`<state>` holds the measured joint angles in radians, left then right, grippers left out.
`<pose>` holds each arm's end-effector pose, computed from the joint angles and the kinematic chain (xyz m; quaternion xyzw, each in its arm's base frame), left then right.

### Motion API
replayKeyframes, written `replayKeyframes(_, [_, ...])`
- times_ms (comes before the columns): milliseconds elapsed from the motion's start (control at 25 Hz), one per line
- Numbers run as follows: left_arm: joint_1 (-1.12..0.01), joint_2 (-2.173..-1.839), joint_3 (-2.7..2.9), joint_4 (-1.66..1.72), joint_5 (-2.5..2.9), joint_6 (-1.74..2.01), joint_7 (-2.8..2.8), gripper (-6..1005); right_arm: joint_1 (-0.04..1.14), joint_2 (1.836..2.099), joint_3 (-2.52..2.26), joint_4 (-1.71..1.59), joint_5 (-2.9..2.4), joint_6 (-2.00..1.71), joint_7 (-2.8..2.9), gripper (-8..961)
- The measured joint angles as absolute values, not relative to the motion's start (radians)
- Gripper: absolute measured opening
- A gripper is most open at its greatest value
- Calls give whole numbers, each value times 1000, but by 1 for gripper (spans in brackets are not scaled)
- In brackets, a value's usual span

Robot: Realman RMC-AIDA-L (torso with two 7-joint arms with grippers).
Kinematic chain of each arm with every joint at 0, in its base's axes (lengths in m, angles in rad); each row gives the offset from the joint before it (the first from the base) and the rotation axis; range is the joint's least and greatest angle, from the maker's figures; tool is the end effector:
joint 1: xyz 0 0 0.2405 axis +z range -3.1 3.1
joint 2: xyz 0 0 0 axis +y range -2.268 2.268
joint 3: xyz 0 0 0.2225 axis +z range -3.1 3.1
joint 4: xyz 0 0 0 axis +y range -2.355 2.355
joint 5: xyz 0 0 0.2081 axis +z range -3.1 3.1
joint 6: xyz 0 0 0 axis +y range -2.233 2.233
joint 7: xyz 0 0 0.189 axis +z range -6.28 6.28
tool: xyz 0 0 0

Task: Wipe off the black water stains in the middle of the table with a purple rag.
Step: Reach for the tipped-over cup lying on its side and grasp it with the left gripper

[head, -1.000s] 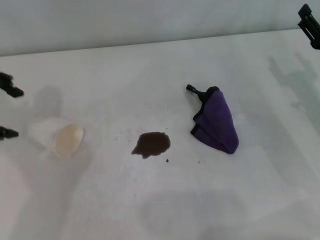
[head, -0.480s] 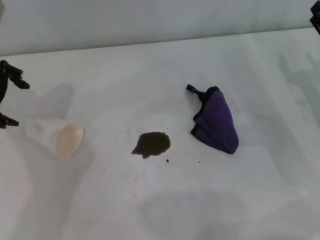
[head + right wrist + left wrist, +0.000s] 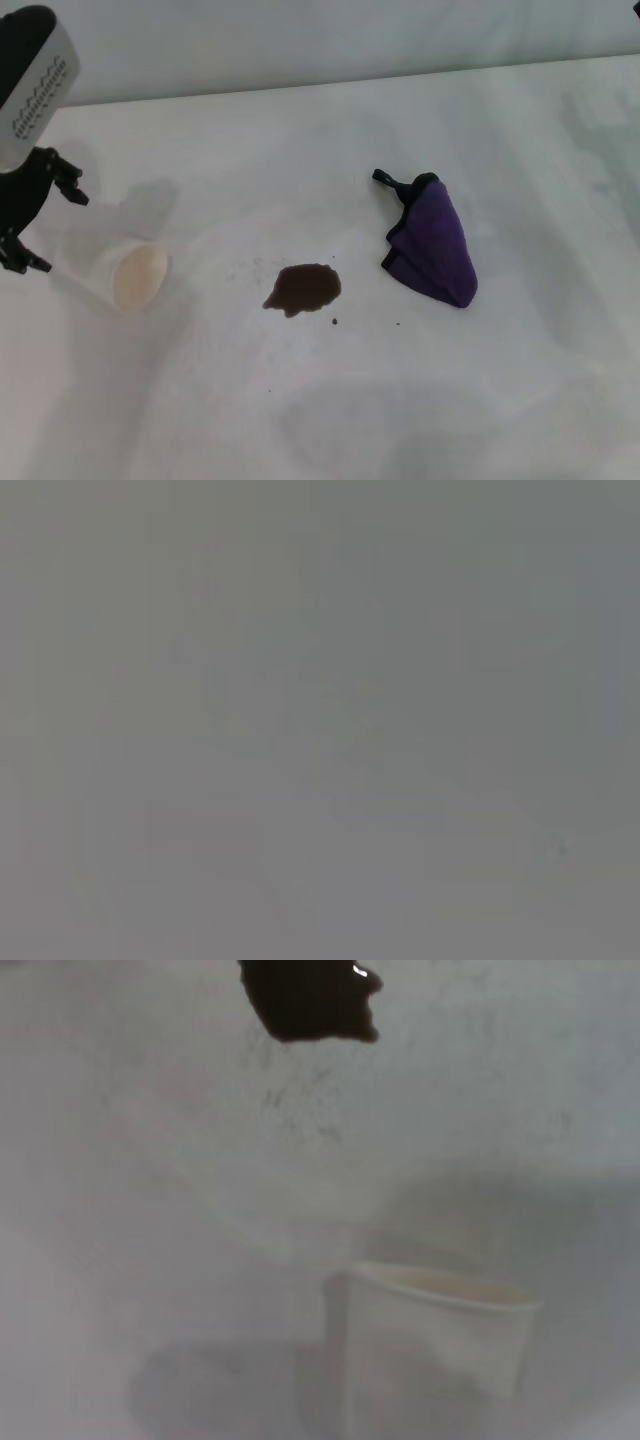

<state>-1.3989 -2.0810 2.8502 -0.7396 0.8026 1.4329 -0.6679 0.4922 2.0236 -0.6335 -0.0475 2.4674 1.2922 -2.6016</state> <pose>-0.2183 0.4001 0.0224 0.9182 -0.2409 -0.3132 0.0279 0.3125 0.3749 0.0838 -0.5994 0.2760 0.4155 0.6261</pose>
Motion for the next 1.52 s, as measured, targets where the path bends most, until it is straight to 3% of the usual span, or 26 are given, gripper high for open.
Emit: replayKeyframes(1520, [-1330, -2085, 2849, -460, 887, 1247, -908, 878, 468, 2016, -623, -69, 2469, 1282, -2600, 848])
